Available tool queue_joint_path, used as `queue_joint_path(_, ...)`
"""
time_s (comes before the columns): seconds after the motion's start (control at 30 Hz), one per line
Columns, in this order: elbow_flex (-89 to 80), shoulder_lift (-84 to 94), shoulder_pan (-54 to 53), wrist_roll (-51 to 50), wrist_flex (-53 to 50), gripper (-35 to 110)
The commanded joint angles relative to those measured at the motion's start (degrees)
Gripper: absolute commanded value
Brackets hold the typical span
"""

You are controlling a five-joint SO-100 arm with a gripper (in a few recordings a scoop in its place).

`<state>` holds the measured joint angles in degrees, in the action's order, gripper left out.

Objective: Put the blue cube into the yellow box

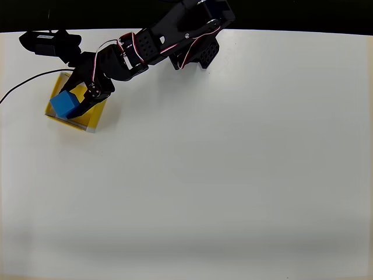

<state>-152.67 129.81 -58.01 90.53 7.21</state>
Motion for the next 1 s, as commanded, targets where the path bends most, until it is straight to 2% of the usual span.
queue_joint_path(0.0, -0.79, 1.41, -1.49, 1.05, 7.21, 15)
queue_joint_path(0.37, -5.19, -5.01, -1.67, 1.49, 18.11, 15)
queue_joint_path(0.97, -5.98, -18.19, -5.36, 2.02, 27.07, 15)
